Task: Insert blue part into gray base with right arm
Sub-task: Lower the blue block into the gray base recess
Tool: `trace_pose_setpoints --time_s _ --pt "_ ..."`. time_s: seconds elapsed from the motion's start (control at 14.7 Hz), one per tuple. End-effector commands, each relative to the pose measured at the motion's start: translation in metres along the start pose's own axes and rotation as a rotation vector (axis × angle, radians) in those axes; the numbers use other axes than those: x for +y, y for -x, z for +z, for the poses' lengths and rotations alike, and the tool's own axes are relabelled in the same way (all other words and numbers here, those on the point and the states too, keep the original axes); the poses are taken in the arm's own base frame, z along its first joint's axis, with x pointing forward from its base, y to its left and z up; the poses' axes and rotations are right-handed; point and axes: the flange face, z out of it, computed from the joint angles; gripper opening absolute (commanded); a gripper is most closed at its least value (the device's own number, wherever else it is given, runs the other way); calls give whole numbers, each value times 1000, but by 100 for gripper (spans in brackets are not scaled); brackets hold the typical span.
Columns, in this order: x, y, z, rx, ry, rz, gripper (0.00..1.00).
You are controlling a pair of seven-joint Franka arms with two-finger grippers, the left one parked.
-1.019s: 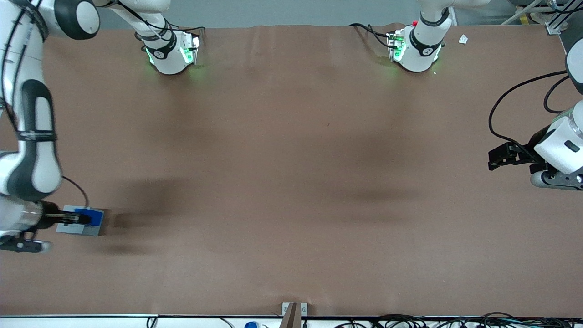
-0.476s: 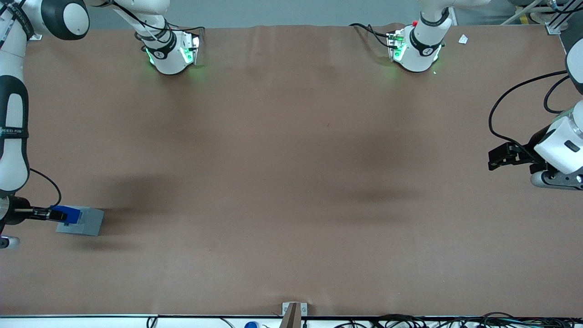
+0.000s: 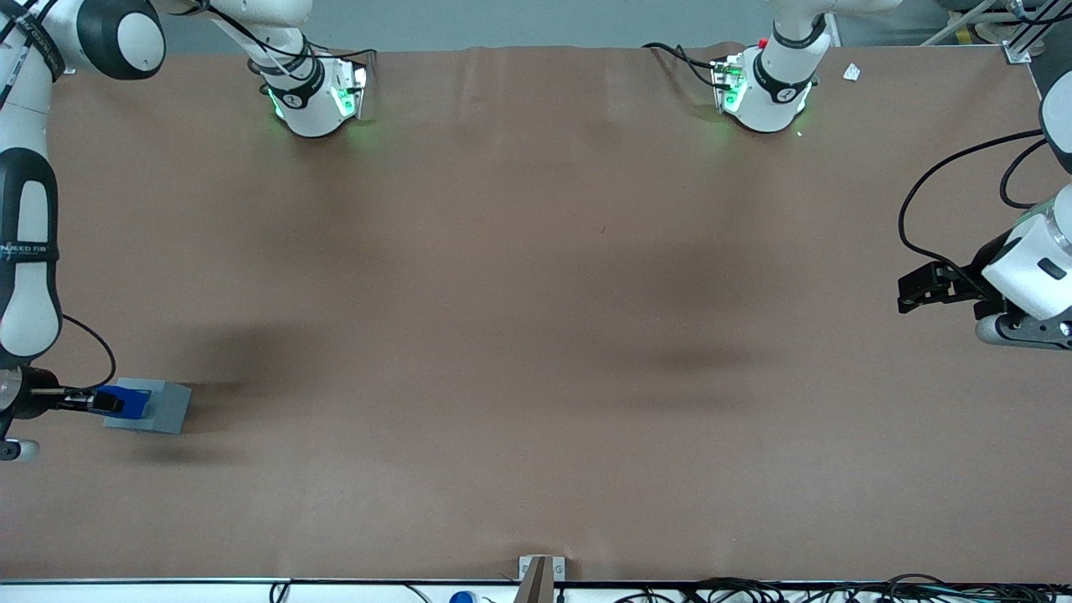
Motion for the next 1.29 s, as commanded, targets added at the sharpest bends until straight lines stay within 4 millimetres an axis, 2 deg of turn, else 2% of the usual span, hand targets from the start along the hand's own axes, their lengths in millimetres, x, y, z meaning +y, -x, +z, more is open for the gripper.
trace_pose_setpoints --time_s 0.0,0.2,0.41,0.61,1.02,1.09,1.16,1.22 --pt "4 1 8 -5 1 -11 0" --pt "-1 2 13 -17 0 -10 0" --pt "6 3 16 -20 0 -12 0" --pt "17 6 28 -33 -2 -18 0" --pt "18 2 33 -7 5 -21 2" --pt "18 2 35 -8 4 -24 20" --pt "17 1 33 -5 5 -27 70" --pt "18 2 29 -1 1 -23 98"
